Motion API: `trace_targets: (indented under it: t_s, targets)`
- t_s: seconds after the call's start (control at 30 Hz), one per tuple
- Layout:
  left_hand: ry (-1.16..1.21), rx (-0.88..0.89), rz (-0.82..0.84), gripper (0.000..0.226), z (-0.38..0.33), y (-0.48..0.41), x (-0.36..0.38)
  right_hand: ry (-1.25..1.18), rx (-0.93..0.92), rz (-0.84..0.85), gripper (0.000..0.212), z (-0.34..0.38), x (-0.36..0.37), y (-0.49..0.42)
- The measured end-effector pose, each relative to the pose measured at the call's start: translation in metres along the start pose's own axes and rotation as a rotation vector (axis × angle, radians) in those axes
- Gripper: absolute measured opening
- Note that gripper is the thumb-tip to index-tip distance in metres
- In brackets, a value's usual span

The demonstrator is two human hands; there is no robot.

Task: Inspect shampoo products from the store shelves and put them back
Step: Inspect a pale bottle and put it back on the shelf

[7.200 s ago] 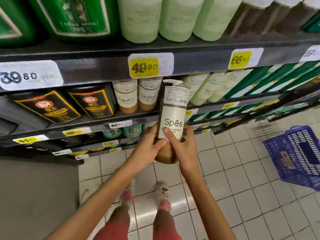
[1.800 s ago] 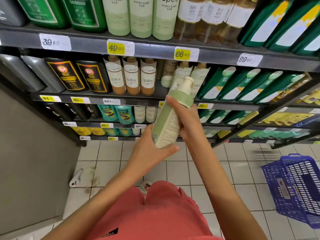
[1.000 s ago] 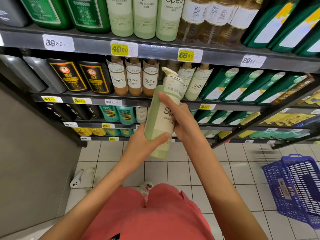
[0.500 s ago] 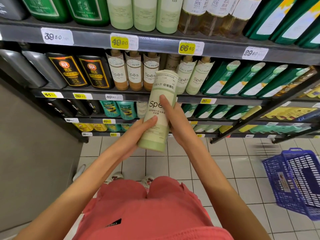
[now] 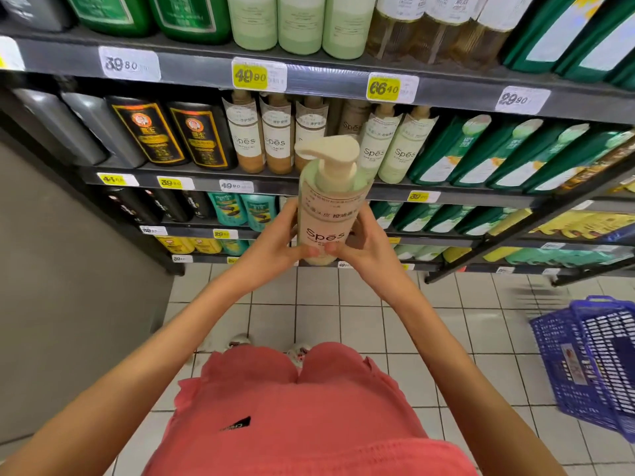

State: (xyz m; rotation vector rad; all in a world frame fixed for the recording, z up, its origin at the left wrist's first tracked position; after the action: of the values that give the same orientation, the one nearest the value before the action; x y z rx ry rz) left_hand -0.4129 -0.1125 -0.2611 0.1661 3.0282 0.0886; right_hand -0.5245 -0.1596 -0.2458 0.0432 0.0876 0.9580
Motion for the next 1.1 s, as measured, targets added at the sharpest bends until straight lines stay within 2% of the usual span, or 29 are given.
trace_targets:
  t_s: [0.1, 0.2, 0.33, 0.37, 0.43, 0.47, 0.53, 0.57, 0.63, 0.77, 0.87, 0.93, 1.0, 1.1]
  targets:
    - [-0.075, 0.015, -0.022, 0.062, 0.001, 0.0, -0.002, 0.082, -0.065, -0.011, 0.074, 0.005, 0.002, 0.001]
    - [-0.065, 0.014, -0.042, 0.062, 0.0, 0.003, -0.002, 0.02, -0.076, 0.014, 0.074, 0.006, 0.005, 0.004]
    - [-0.048, -0.055, -0.012, 0.057, 0.0, 0.011, -0.001, 0.024, -0.001, 0.013, 0.059, -0.001, -0.002, 0.006]
    - [-0.012, -0.113, 0.016, 0.058, 0.003, 0.014, 0.002, 0.047, 0.041, 0.003, 0.052, -0.003, -0.006, 0.006]
    - [0.207, -0.24, 0.069, 0.076, 0.014, 0.02, 0.013, 0.094, 0.168, -0.015, 0.04, -0.009, -0.012, 0.004]
    - [0.347, -0.29, 0.093, 0.074, 0.019, 0.022, 0.019, 0.096, 0.256, -0.009, 0.04, -0.014, -0.012, 0.003]
    - [0.542, -0.362, 0.139, 0.053, 0.024, 0.023, 0.032, 0.041, 0.466, 0.017, 0.051, -0.025, -0.008, 0.001]
    - [0.591, -0.402, 0.137, 0.047, 0.025, 0.023, 0.035, -0.008, 0.554, 0.016, 0.054, -0.029, -0.006, 0.001]
    - [0.599, -0.488, 0.096, 0.049, 0.028, 0.024, 0.035, -0.089, 0.635, 0.001, 0.052, -0.035, -0.002, 0.002]
    - [0.593, -0.532, 0.065, 0.053, 0.028, 0.022, 0.037, -0.138, 0.628, 0.001, 0.047, -0.037, -0.001, 0.004]
    - [0.611, -0.475, 0.037, 0.041, 0.026, 0.019, 0.041, -0.116, 0.605, -0.013, 0.053, -0.041, -0.003, 0.007]
    - [0.509, -0.459, -0.03, 0.033, 0.028, 0.017, 0.038, -0.166, 0.529, -0.03, 0.05, -0.047, 0.001, 0.009]
    - [0.36, -0.468, -0.08, 0.036, 0.034, 0.014, 0.032, -0.299, 0.428, -0.058, 0.044, -0.053, 0.007, 0.009]
    - [0.248, -0.455, -0.063, 0.037, 0.039, 0.001, 0.031, -0.384, 0.34, -0.113, 0.032, -0.055, 0.004, -0.001]
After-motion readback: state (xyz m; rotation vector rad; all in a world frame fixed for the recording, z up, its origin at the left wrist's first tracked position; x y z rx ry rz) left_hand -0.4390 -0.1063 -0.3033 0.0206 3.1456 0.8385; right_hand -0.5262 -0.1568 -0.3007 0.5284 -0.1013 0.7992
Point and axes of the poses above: each hand's wrist, its own y-axis away from the middle knuckle, its own x-axis out of the palm, z = x × y, the point moved 8 cm from there along -y, towards the middle knuckle, and after that the axes turned 12 degrees about z, right-handed, at the moved point
